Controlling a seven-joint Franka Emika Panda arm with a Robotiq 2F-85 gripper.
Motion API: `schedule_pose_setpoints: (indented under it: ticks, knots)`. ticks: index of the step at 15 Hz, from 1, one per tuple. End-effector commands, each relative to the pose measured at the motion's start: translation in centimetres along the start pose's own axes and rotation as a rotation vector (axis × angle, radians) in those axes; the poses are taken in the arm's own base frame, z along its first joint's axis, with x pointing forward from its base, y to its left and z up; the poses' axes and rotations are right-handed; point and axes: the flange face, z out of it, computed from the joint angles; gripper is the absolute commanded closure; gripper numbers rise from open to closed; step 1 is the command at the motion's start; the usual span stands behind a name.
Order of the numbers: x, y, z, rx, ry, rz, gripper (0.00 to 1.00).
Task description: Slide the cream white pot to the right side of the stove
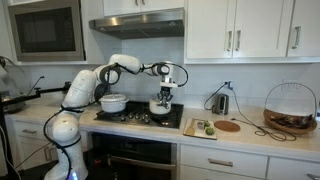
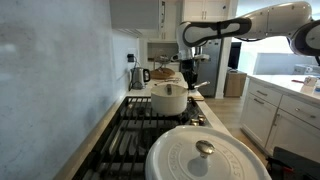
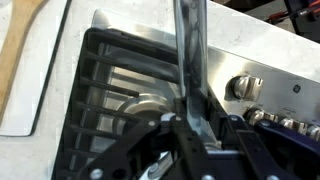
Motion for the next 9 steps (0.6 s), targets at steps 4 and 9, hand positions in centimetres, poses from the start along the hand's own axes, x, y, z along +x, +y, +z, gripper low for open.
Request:
schedule_pose_setpoints:
  ticks: [4,9]
  knots:
    - [-2.58,0.94,-1.33,0.006,0.011,0.043,0.93]
    - [-3.12,0.97,-1.64,0.002,0.011,0.05,0.93]
